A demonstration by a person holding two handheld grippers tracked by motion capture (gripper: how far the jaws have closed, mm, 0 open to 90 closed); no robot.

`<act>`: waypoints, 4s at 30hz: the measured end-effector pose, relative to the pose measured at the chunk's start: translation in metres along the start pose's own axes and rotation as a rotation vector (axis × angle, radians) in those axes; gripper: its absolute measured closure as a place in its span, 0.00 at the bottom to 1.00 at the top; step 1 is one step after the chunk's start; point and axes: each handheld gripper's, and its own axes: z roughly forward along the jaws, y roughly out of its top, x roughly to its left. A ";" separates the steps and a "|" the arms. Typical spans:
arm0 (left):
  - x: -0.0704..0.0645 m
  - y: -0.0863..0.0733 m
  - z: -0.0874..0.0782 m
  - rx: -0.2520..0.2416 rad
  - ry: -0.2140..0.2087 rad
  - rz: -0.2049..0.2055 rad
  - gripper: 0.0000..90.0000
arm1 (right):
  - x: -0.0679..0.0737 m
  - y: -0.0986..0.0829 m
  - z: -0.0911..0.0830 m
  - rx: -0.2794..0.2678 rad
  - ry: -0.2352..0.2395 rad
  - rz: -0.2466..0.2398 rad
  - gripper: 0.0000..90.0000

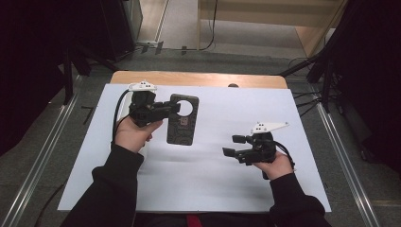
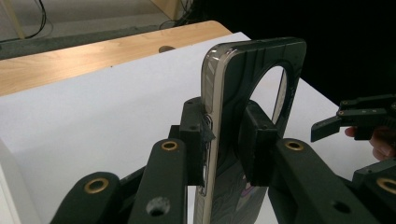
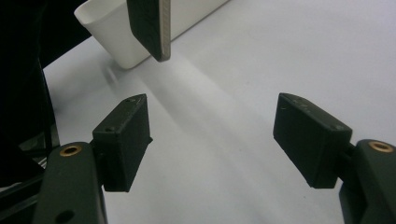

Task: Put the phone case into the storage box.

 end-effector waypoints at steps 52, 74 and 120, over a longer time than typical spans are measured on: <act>0.017 0.017 -0.036 -0.031 0.013 -0.031 0.81 | 0.004 -0.056 -0.034 0.004 -0.024 0.026 0.28; 0.039 0.025 -0.061 -0.063 0.048 -0.056 0.81 | 0.005 -0.059 -0.034 0.010 -0.027 0.040 0.28; 0.096 0.018 -0.092 -0.122 0.153 -0.117 0.81 | 0.007 -0.059 -0.031 0.026 -0.018 0.027 0.28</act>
